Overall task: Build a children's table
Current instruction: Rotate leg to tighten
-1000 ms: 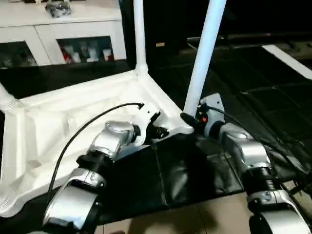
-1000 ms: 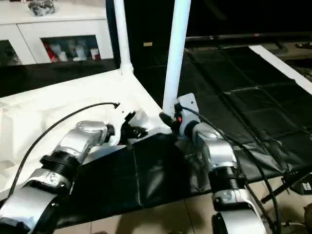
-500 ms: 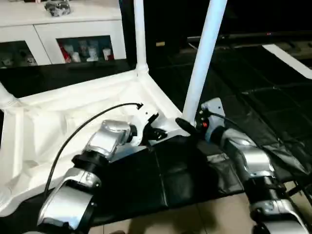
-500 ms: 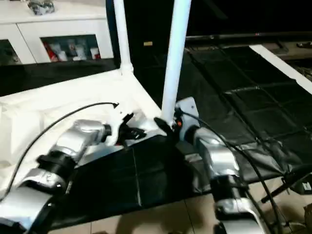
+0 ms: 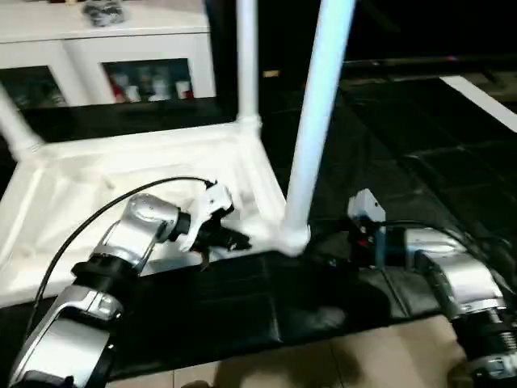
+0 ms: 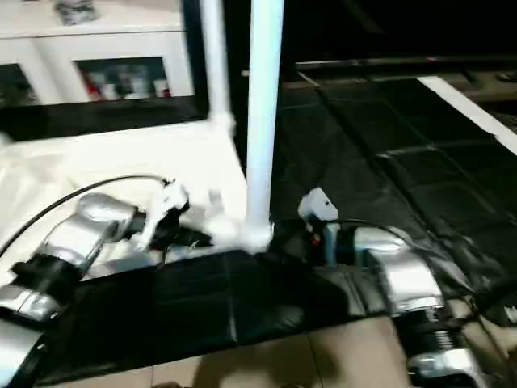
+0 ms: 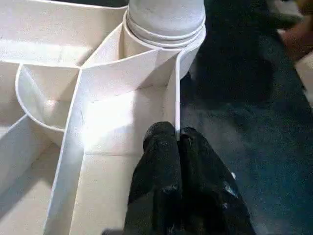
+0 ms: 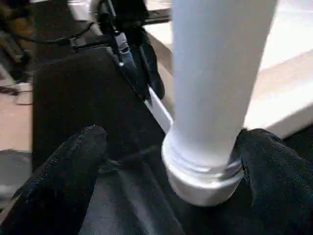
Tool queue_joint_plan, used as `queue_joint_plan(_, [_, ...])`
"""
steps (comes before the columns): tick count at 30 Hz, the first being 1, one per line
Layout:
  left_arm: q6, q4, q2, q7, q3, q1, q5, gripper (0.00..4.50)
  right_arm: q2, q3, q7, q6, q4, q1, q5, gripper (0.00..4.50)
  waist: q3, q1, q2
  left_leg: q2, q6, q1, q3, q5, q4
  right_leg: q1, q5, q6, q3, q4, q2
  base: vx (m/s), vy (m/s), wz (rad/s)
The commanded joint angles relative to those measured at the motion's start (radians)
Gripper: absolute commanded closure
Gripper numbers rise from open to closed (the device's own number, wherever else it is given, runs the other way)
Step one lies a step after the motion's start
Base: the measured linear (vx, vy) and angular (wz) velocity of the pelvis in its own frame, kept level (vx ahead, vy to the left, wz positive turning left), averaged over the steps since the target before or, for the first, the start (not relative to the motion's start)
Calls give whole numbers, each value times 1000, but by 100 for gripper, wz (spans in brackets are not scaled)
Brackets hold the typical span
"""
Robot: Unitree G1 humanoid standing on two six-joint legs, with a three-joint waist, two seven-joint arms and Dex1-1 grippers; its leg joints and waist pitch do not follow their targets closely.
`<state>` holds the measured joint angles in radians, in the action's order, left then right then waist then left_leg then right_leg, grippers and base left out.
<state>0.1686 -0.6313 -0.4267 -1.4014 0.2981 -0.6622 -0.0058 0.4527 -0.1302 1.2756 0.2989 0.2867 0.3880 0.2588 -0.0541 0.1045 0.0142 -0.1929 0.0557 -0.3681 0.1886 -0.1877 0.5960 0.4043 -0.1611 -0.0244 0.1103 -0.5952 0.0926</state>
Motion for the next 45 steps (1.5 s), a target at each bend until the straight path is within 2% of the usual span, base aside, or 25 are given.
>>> queue_joint_plan(1, [-59,51,-6,-79,41,-10,-9,450,18,-21,65,6,-5,14,31,18,73,0,-3,-51,-63,17,-14,-177,-67,-54,-237,-217,-59,65,69,0,0,0])
queue_joint_plan(5, [-92,48,-17,-95,60,-7,5,450,24,-37,101,10,6,20,34,29,72,8,-4,-50,-54,18,-14,-180,-67,-52,-244,-212,-60,65,70,0,0,0])
queue_joint_plan(6, [-100,48,-17,-99,62,-6,7,450,24,-40,106,6,9,21,34,59,73,9,-5,-50,-50,17,-14,-181,-68,-53,-247,-211,-60,65,70,0,0,0])
queue_joint_plan(9, [-120,60,-17,-119,73,4,12,450,16,-46,117,-3,20,28,34,72,72,10,-5,-50,-41,17,-15,-190,-68,-54,-273,-202,-60,68,72,0,0,0])
queue_joint_plan(12, [-128,71,-17,-123,82,10,11,450,10,-47,125,-2,24,33,38,111,73,9,-6,-50,-42,14,-16,-183,-68,-55,-266,-201,-59,66,72,0,0,0])
queue_joint_plan(15, [-134,73,-17,-121,88,12,9,450,9,-50,129,-2,26,36,42,120,73,10,-6,-50,-43,16,-15,-178,-68,-53,-265,-201,-59,66,70,0,0,0])
queue_joint_plan(17, [-145,70,-17,-118,91,12,12,450,6,-53,135,-6,35,40,42,151,73,9,-9,-50,-45,15,-15,-176,-68,-54,-259,-202,-59,65,70,0,0,0])
queue_joint_plan(20, [-153,66,-16,-113,92,13,16,450,3,-55,140,-9,45,46,43,163,73,10,-8,-49,-45,16,-15,-174,-67,-53,-266,-201,-59,65,70,0,0,0])
queue_joint_plan(25, [-159,63,-15,-97,90,17,24,450,2,-60,160,-1,49,48,46,206,74,10,-11,-49,-47,13,-15,-164,-66,-54,-264,-197,-59,63,71,0,0,0])
queue_joint_plan(26, [-161,60,-15,-94,90,17,25,450,3,-60,163,1,49,48,47,227,74,11,-11,-49,-47,15,-14,-164,-66,-54,-265,-197,-59,63,70,0,0,0])
queue_joint_plan(34, [-146,42,5,-43,78,14,24,450,4,-65,173,11,38,37,51,244,74,17,-10,-50,-44,18,-13,-169,-66,-51,-281,-191,-60,66,70,0,0,0])
queue_joint_plan(38, [-108,55,26,-31,68,15,5,450,-17,-49,130,23,23,24,62,246,73,20,-11,-49,-44,16,-14,-171,-66,-53,-289,-187,-59,67,71,0,0,0])
queue_joint_plan(41, [-40,57,64,17,46,1,-14,450,-72,-21,-16,44,28,20,43,246,71,18,-10,-48,-32,17,-14,-185,-68,-51,-328,-176,-60,71,72,0,0,0])
queue_joint_plan(42, [-5,52,89,58,32,-12,-19,450,-110,-9,-126,45,44,25,10,247,69,15,-11,-46,-21,17,-15,-196,-68,-49,-356,-167,-60,75,73,0,0,0])
queue_joint_plan(45, [33,42,121,118,15,-28,-19,450,-155,4,-248,56,67,38,-24,250,66,-4,-13,-41,1,19,-21,-226,-72,-49,-431,-139,-56,85,73,0,0,0])
